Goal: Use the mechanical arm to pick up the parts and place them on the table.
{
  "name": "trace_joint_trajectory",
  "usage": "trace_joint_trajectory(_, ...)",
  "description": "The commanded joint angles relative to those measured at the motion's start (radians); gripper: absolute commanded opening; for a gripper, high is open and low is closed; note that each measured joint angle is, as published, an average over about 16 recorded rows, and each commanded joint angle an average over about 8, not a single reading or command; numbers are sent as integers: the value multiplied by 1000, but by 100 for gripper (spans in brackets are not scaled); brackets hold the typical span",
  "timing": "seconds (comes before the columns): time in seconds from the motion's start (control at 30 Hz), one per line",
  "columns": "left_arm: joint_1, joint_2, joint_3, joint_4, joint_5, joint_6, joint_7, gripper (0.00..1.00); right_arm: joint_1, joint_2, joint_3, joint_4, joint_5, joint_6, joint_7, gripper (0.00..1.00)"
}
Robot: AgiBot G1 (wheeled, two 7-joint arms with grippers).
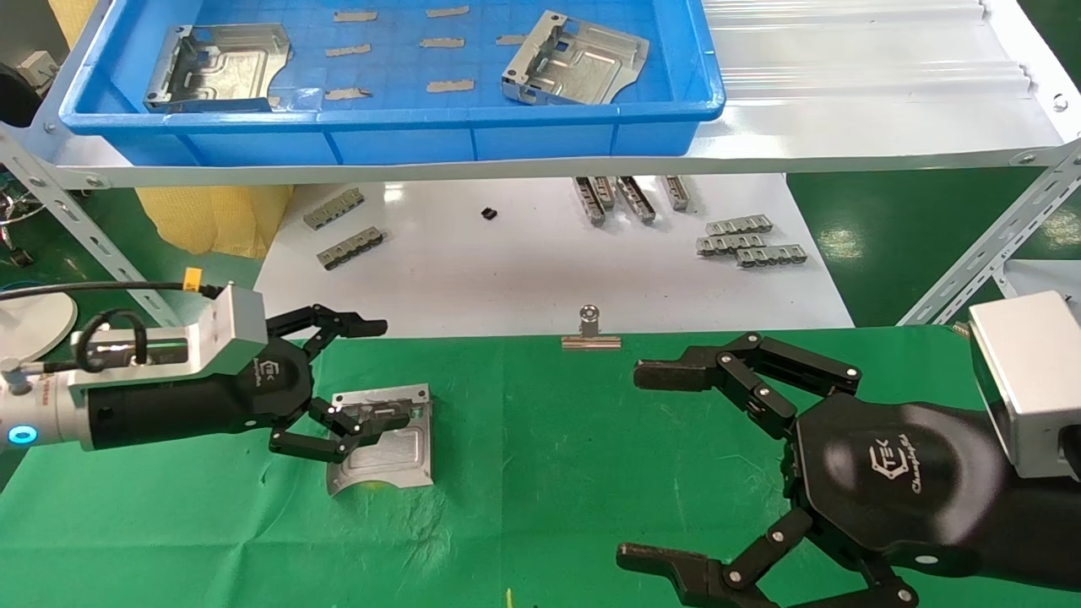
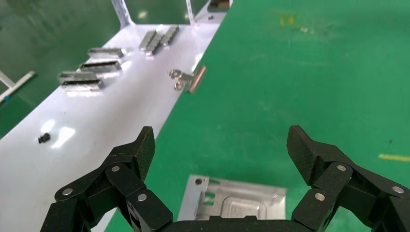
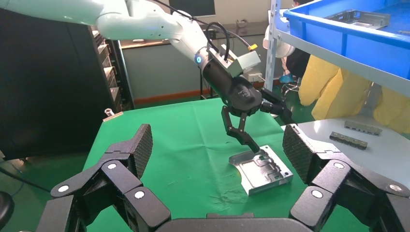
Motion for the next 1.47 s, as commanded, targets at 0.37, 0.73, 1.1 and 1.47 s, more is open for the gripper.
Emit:
trace_joint_trajectory(0.37,126,-83,-91,-270,-87,-17,-175,100,0,0,0,0,0,0,0,100)
trace_joint_trajectory(0.73,241,-159,-175,-516,-167,-33,-335,100,0,0,-1,0,0,0,0,100)
trace_joint_trajectory(1.1,357,-235,-258,-762,-247,-49,-495,100,0,0,-1,0,1,0,-1,100)
trace_joint_trajectory(1.47,456,-301,-330,-976,-316,-62,-634,100,0,0,-1,0,1,0,-1,100)
